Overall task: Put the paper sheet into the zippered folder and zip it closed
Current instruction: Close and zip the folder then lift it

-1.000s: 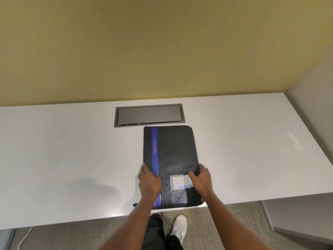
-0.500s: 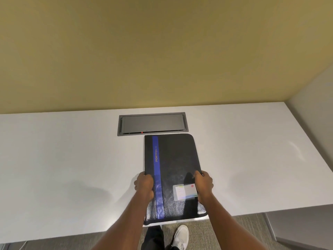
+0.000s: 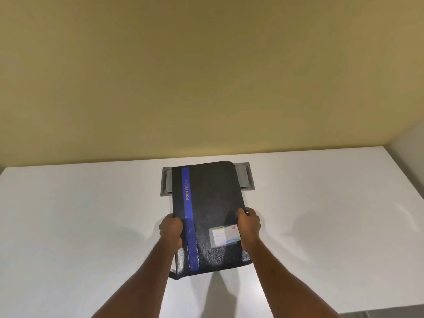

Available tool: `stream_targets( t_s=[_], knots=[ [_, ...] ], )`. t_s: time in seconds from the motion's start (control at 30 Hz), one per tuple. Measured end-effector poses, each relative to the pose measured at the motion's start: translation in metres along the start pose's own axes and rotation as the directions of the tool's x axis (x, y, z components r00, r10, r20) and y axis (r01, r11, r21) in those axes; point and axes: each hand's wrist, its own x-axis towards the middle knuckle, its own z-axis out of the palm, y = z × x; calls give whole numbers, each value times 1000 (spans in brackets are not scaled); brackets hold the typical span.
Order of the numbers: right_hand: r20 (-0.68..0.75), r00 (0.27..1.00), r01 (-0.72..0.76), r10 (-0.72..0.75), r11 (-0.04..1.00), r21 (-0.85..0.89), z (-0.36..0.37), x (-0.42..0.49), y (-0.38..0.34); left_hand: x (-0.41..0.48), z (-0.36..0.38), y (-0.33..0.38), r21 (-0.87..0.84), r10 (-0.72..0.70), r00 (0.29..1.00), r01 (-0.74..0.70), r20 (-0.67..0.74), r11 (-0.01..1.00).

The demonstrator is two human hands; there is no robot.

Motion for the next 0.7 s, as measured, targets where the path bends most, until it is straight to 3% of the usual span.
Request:
stream_targets(
  t_s=[0.47,0.6,0.7],
  knots=[
    [10,999,-36,36,999,-27,59,43,-28,74,-8,41,64,-25,999,28,-44,998],
    [91,995,48,-27,970,-236,54,41,-25,70,-6,40,123,25,998,-18,-61,992],
    [147,985,145,-85,871,-469,50,36,-25,58,-7,37,150,63,997,-54,-54,987]
  ],
)
